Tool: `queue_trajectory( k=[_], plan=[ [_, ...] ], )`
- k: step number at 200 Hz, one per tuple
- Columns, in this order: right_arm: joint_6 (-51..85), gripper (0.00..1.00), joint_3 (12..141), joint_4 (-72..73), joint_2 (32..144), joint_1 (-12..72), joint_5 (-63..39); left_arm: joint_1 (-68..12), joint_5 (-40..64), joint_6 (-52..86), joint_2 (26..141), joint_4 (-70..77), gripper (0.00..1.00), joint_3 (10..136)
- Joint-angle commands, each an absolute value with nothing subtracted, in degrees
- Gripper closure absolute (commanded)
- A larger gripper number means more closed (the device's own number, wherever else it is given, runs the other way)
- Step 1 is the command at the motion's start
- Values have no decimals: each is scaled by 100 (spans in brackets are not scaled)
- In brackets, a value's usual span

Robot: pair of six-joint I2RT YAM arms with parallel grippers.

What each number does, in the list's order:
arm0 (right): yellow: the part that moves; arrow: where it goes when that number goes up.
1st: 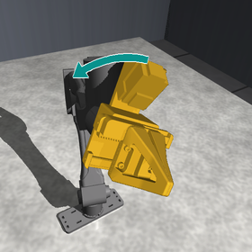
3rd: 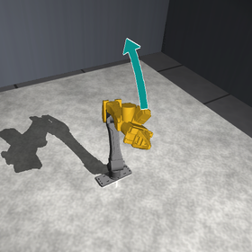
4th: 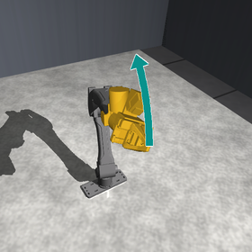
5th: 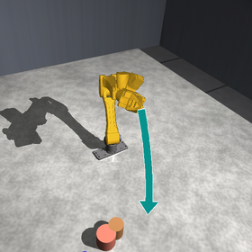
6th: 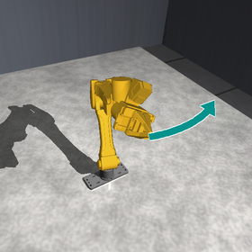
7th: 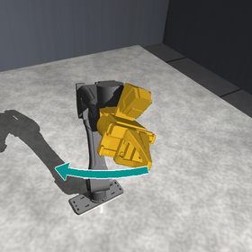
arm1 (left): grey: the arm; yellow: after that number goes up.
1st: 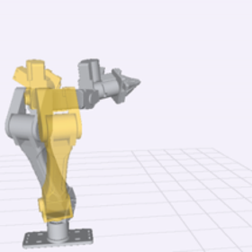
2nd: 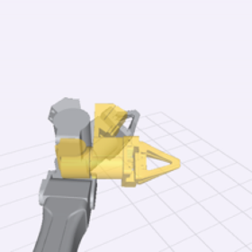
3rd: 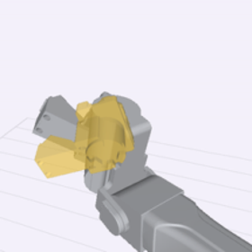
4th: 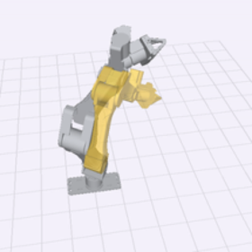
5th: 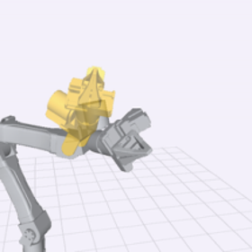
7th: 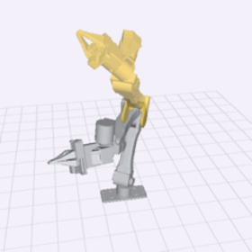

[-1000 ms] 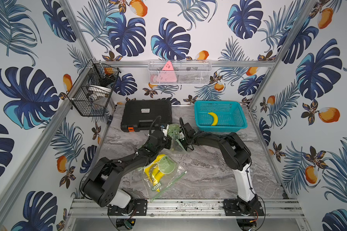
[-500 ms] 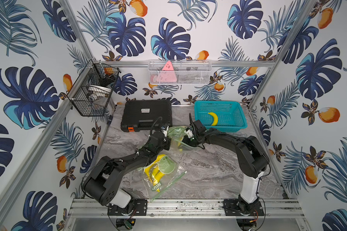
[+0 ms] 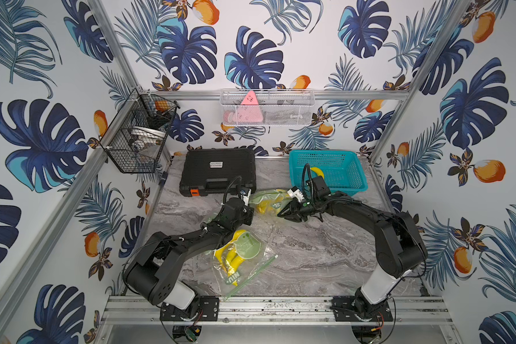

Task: Open the zip-top bag and take out the banana
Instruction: Pick up the banana from the zipper food storage bag.

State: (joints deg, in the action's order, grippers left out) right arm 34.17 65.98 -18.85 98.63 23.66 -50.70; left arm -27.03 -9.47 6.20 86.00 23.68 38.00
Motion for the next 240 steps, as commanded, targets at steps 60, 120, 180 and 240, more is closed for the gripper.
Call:
queue_trajectory(
  k=[60, 120, 180, 240],
  plan=[
    [2816, 80, 6262, -2932, 9346, 2012, -6224, -2824, -2329, -199, 8718, 3469, 100, 3637],
    [3650, 80, 6008, -2009, 8606, 1799, -6608, -3327, -3297, -1118, 9048, 4191, 100, 3558],
    [2182, 87, 6448, -4110, 8346, 1793, -5383, -3366, -3210, -1127, 9097, 3819, 100, 3886],
    [2889, 82, 6194, -3061, 8521, 1869, -5670, -3497, -3368, -1054, 9328, 3133, 100, 4373]
  ],
)
